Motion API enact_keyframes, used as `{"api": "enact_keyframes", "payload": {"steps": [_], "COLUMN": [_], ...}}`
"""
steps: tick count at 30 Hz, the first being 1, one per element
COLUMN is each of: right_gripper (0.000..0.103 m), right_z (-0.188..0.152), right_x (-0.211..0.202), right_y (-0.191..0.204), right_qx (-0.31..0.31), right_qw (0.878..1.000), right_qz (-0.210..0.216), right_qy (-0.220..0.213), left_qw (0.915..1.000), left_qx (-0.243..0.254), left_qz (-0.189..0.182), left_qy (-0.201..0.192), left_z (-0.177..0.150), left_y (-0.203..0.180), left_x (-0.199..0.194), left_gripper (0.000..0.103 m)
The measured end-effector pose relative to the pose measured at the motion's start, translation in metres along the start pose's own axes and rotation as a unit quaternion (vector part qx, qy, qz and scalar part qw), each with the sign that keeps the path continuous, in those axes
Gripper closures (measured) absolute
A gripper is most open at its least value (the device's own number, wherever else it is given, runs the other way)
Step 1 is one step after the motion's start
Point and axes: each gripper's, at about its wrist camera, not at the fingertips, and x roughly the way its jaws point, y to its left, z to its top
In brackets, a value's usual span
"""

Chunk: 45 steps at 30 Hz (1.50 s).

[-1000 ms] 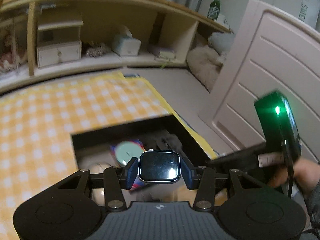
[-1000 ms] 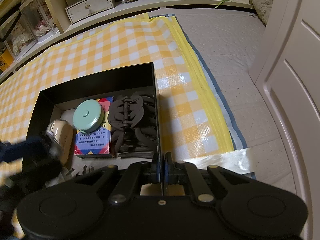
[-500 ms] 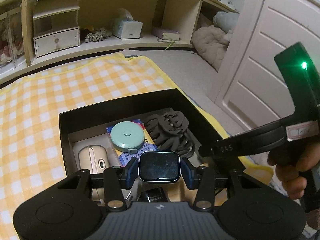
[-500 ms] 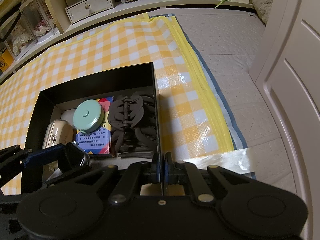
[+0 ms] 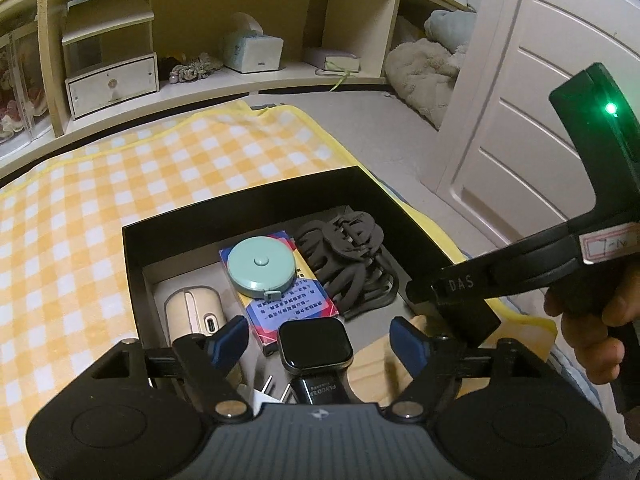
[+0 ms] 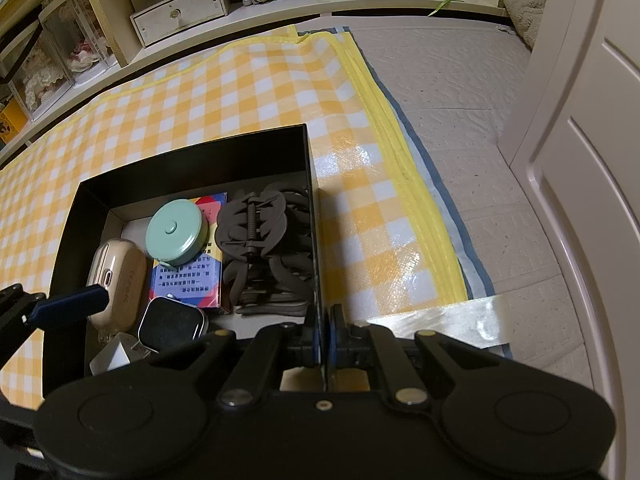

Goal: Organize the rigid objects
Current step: 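Carry the smartwatch into the black box and open the left tool, then release the box rim with the right tool while withdrawing the left tool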

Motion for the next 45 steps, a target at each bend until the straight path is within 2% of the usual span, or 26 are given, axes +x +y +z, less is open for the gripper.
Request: {"api": "enact_keyframes", "payload": {"steps": [14,16,37,41,45], "right_gripper": [0.097,0.097,0.097,0.097,0.091], "right_z": [0.000,0.000,0.000,0.001,0.002], "right_x": [0.000,0.000,-0.003,-0.023,-0.058], "right_y": [0.000,0.000,0.000,0.007,0.015], "right_qx": [0.001,0.001,0.004,-0.001,0.002], "right_qw": [1.000,1.000,1.000,0.999,0.997], "right_qz": [0.000,0.000,-0.001,-0.014,-0.010], "right_qy": [0.000,0.000,-0.005,-0.034,-0.076], "left_qw": [1.0000,1.0000,0.9988,0.9982,0.9974], "left_qx": [-0.006,-0.005,-0.032,-0.043,-0.053], "left_qz": [-0.007,-0.004,0.016,0.015,0.018], "left_qy": [-0.001,0.000,-0.035,-0.040,-0.047], "left_z": [0.005,0.006,0.003,-0.003,-0.007], "left_y": [-0.001,-0.001,0.033,0.041,0.048], "left_x": [-0.033,-0.040,-0.127,-0.139,-0.146], "left_gripper": [0.006,0.000,0.000,0.000,0.000]}}
